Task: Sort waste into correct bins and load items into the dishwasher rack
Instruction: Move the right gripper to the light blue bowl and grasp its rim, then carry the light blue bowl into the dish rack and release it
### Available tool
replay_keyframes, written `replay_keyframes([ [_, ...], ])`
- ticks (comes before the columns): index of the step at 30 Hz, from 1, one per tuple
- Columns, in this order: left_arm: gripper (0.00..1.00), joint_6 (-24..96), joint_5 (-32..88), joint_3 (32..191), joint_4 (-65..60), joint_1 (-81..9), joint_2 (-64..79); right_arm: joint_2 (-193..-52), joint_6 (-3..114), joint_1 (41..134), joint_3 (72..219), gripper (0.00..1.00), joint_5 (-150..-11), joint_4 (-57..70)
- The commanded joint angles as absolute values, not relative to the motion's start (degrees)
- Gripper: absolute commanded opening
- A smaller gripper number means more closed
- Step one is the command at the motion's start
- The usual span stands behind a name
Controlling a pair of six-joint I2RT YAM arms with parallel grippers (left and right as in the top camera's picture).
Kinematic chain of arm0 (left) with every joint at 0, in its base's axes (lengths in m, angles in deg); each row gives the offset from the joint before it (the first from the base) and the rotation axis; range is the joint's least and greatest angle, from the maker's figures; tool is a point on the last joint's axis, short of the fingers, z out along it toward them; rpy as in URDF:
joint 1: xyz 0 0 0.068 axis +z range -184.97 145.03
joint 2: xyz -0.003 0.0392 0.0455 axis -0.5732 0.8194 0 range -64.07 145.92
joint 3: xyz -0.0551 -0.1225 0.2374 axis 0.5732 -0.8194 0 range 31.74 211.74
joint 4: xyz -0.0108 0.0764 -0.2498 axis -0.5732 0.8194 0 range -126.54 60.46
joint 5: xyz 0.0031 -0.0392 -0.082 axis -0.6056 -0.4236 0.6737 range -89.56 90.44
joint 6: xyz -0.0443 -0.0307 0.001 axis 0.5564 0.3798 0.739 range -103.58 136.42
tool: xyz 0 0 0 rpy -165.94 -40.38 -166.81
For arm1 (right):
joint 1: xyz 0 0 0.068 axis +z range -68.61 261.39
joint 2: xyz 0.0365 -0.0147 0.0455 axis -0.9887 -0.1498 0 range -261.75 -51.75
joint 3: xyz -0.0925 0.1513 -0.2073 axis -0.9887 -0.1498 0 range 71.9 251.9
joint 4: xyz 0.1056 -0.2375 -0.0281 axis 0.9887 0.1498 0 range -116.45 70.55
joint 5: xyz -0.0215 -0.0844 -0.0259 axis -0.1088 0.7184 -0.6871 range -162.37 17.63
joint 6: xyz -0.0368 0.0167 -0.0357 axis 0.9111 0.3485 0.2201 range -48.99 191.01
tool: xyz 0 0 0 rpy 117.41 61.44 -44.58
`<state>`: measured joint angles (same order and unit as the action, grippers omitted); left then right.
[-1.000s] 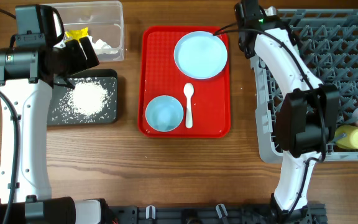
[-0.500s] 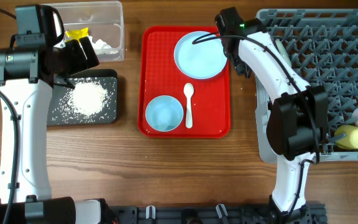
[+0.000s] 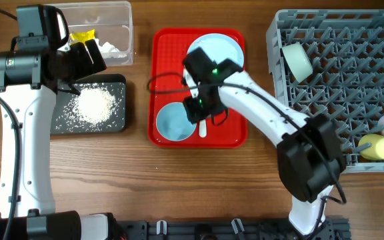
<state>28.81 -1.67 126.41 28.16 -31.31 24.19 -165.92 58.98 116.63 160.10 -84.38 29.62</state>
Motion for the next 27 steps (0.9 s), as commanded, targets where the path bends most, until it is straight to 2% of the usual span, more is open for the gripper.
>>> replay_keyframes([
  [1, 1.00, 29.3, -2.2, 126.4, 28.0, -31.3, 23.9, -166.5, 56.2, 116.8, 154.5, 0.42, -85.6, 27.2],
  [4, 1.00, 29.3, -2.2, 126.4, 28.0, -31.3, 23.9, -166.5, 56.2, 116.9, 152.6, 0.38, -85.8, 25.5],
  [7, 1.00, 29.3, -2.2, 126.4, 28.0, -31.3, 23.9, -166.5, 56.1, 116.9, 152.6, 0.24, -85.3, 24.8],
  [9, 1.00, 29.3, -2.2, 126.4, 28.0, -31.3, 23.9, -166.5, 55.4, 116.8, 152.7, 0.04, -84.2, 24.3],
  [14, 1.00, 29.3, -2.2, 126.4, 28.0, -31.3, 23.9, -162.3, 54.4, 115.4, 158.5, 0.04, -74.6, 29.0],
  [19, 1.00, 29.3, -2.2, 126.4, 28.0, -31.3, 23.9, -148.6, 50.6, 111.6, 163.7, 0.04, -35.8, 43.4],
  [21, 1.00, 29.3, -2.2, 126.4, 28.0, -31.3, 23.9, -144.9, 46.5, 108.7, 163.7, 0.04, -25.0, 49.4],
  [23, 1.00, 29.3, -2.2, 126.4, 28.0, -31.3, 23.9, -144.0, 42.9, 104.6, 163.7, 0.04, -19.7, 54.0],
  [27, 1.00, 29.3, -2.2, 126.4, 28.0, -31.3, 23.9, -146.6, 40.3, 94.2, 161.0, 0.04, -18.8, 55.6],
])
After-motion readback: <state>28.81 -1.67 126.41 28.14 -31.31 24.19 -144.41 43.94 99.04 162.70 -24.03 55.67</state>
